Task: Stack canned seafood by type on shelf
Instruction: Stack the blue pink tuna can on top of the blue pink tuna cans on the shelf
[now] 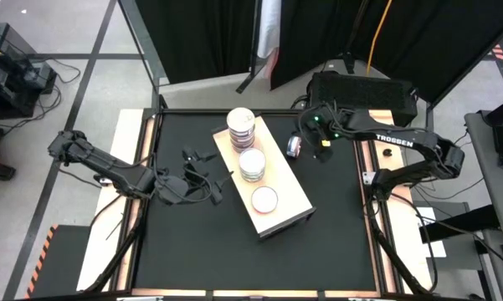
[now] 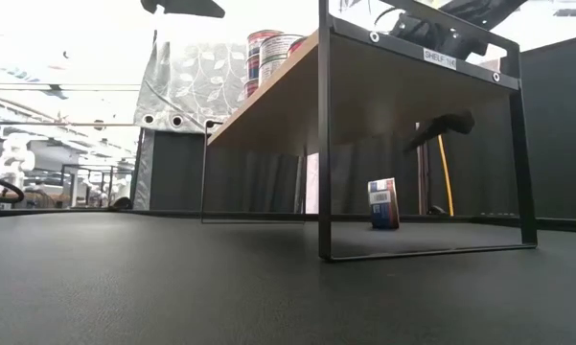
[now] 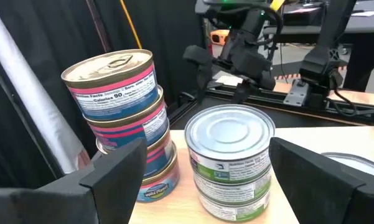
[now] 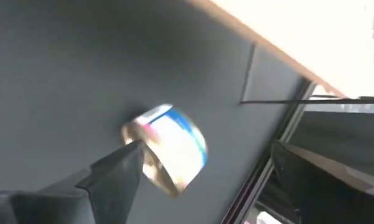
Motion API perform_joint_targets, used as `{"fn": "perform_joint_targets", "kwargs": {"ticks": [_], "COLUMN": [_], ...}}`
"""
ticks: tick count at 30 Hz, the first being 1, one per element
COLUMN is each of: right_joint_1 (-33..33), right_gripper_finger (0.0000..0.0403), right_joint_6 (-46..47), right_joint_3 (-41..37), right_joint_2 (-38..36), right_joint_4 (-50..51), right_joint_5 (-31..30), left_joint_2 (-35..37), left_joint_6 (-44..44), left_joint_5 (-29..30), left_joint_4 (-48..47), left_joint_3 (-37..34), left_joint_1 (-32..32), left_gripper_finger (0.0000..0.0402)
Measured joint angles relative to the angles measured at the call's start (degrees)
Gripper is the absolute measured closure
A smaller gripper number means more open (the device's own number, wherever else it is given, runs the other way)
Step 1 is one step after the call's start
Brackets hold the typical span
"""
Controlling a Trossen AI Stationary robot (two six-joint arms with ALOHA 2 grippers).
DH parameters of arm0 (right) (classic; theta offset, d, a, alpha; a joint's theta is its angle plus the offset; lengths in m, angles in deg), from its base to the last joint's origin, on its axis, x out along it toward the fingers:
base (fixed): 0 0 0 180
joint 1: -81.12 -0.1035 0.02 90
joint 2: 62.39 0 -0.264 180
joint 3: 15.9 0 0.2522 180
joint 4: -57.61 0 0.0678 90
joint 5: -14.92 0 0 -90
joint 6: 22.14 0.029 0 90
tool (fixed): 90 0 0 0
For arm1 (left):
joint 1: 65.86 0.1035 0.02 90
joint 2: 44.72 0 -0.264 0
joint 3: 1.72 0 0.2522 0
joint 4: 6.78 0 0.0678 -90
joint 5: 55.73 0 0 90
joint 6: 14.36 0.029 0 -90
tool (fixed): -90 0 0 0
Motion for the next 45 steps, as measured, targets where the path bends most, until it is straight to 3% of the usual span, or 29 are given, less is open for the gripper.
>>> {"fn": "perform_joint_targets", "kwargs": {"ticks": [5,19,37,45], "right_joint_1": [-0.1,-1.1,-1.2,-1.2], "right_gripper_finger": [0.0055,0.0055,0.0079,0.009], "right_joint_6": [-7.2,-13.0,-11.9,-9.3], "right_joint_3": [0.3,0.3,0.3,0.3], "right_joint_2": [3.5,11.9,18.0,16.4], "right_joint_4": [3.0,-2.2,-5.2,-4.4], "right_joint_5": [-3.7,-5.6,-7.9,-10.4], "left_joint_2": [0.0,0.0,0.0,0.0], "left_joint_6": [0.1,1.6,2.6,2.6], "left_joint_5": [-0.3,-0.4,-0.6,-0.6], "left_joint_4": [0.0,0.0,0.2,0.1], "left_joint_3": [0.0,0.0,0.0,0.0], "left_joint_1": [0.0,0.0,0.0,0.0], "left_gripper_finger": [0.0063,0.0063,0.0063,0.0063]}}
